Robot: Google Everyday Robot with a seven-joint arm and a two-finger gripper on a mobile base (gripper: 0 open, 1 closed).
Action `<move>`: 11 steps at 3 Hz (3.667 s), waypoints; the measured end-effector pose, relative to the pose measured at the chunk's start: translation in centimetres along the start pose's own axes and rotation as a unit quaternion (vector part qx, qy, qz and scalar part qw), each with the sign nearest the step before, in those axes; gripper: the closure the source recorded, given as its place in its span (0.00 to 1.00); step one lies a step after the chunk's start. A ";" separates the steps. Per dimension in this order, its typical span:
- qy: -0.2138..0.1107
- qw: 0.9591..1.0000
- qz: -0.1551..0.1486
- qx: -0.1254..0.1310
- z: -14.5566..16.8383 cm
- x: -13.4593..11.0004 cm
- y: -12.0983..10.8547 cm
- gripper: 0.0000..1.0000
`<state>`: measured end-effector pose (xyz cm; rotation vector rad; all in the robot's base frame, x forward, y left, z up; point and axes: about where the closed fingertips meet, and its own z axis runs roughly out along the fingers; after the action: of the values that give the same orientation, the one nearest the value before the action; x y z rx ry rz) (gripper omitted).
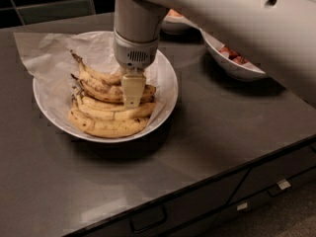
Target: Pick banana from white bowl
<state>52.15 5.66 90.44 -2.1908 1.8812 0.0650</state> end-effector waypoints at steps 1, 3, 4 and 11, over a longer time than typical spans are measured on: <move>0.001 1.000 0.000 -0.002 0.3 -0.1 0.1 0.38; 0.011 1.000 0.002 -0.011 1.3 0.2 0.1 0.47; 0.011 1.000 0.003 -0.011 1.4 0.2 0.1 0.47; -0.094 0.992 -0.028 0.074 -4.3 -0.3 0.6 1.00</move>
Offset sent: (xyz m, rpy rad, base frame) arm -0.0013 -0.0012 -0.0124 -0.0273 0.0224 -0.0083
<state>50.97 4.97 94.55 -2.0605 1.6662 0.1149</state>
